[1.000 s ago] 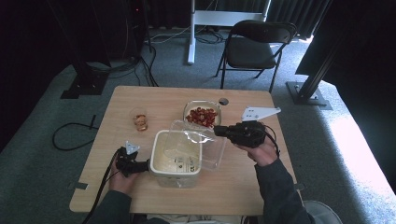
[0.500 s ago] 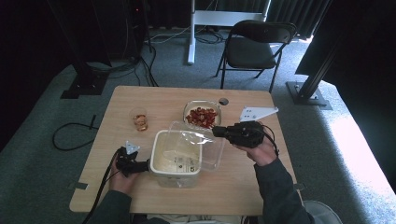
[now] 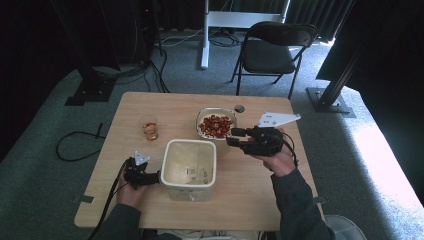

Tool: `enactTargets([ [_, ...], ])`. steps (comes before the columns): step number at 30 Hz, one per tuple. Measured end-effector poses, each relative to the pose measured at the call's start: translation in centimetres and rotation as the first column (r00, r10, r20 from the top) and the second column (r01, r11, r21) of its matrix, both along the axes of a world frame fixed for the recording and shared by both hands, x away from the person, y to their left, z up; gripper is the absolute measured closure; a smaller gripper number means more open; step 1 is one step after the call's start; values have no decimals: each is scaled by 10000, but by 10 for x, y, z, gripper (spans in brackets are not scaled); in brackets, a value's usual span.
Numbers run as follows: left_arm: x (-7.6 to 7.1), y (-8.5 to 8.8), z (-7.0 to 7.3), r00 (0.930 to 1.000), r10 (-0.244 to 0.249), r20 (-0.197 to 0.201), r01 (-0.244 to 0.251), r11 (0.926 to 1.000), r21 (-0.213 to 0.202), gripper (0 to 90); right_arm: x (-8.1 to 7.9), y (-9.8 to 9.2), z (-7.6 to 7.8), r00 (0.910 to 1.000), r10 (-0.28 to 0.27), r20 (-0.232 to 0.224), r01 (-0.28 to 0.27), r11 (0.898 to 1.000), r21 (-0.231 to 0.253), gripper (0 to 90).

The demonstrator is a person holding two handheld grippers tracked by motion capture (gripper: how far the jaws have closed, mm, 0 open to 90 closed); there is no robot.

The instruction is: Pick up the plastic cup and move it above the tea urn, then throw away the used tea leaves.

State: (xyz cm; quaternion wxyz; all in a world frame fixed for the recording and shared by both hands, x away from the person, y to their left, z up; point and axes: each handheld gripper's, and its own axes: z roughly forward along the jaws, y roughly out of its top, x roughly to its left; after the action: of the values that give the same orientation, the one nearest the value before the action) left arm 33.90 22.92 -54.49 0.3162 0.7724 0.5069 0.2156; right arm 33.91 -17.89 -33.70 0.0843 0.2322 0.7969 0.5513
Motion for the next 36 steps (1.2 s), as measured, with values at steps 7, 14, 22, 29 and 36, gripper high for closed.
enactTargets([
  [7,0,0,0,10000,1,2,-1,10000,0,146,0,-4,-7,9997,-235,36,235,9996,-168,570],
  [14,0,0,0,10000,-14,-1,14,10000,11,146,0,-7,-14,9982,-602,47,604,9974,-398,565],
  [22,1,0,0,10000,-20,-15,20,10000,2,146,-1,-17,-28,9909,-1335,146,1343,9870,-883,560],
  [29,1,0,0,10000,-19,-18,19,10000,5,146,1,-21,-39,9843,-1758,147,1763,9777,-1143,552],
  [36,1,0,0,10000,-22,-21,22,10000,0,146,2,-28,-53,9706,-2382,351,2407,9594,-1471,534],
])
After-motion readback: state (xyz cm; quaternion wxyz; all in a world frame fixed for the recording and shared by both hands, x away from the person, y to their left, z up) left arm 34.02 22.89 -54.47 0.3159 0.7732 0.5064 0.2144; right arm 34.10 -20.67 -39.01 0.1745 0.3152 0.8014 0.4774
